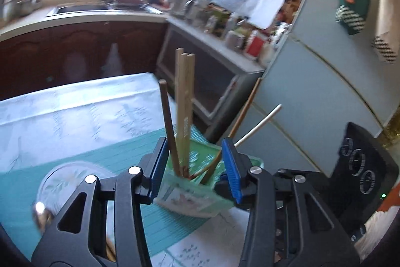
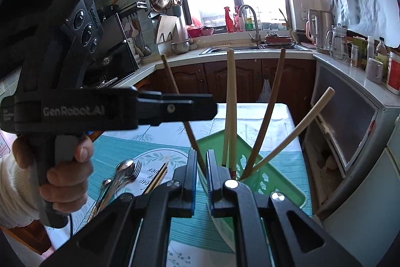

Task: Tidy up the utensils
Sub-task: 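Release both chopsticks into the green holder by opening both grippers, then move both grippers back over the remaining chopsticks on the tablecloth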

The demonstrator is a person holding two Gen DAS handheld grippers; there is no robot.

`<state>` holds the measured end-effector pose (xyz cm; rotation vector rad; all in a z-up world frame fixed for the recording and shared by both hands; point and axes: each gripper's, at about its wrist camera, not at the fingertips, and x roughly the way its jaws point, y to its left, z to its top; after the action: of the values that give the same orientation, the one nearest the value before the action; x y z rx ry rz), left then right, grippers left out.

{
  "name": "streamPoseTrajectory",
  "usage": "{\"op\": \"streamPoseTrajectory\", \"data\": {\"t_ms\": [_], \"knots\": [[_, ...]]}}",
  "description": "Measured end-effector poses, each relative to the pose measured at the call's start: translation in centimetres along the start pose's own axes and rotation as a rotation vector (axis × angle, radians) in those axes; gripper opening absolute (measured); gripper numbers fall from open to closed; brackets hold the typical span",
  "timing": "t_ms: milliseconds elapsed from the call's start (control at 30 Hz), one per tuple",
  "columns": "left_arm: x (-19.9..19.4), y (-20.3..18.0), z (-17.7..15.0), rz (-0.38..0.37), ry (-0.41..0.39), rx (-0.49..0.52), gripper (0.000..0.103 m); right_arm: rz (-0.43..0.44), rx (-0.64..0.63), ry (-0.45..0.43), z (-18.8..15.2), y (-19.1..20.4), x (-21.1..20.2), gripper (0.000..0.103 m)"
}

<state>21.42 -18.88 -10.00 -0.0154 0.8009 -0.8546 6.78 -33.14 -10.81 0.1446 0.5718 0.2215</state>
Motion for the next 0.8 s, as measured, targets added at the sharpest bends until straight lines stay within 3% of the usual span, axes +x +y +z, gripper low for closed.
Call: {"op": "streamPoseTrajectory", "data": {"t_ms": [400,600,800], "knots": [[-8.6,2.6,-3.8,0.232,-0.061,-0.182,0.042,0.038,-0.034,0.031,-0.7,4.1,-1.5,0.007],[-12.3,4.7,-8.1,0.346,-0.009,-0.234,0.042,0.071,-0.039,0.09,-1.6,6.8,-0.7,0.007],[-13.6,6.8,-11.9,0.427,0.055,-0.27,0.042,0.082,-0.067,0.141,-2.2,9.1,0.2,0.007]]}}
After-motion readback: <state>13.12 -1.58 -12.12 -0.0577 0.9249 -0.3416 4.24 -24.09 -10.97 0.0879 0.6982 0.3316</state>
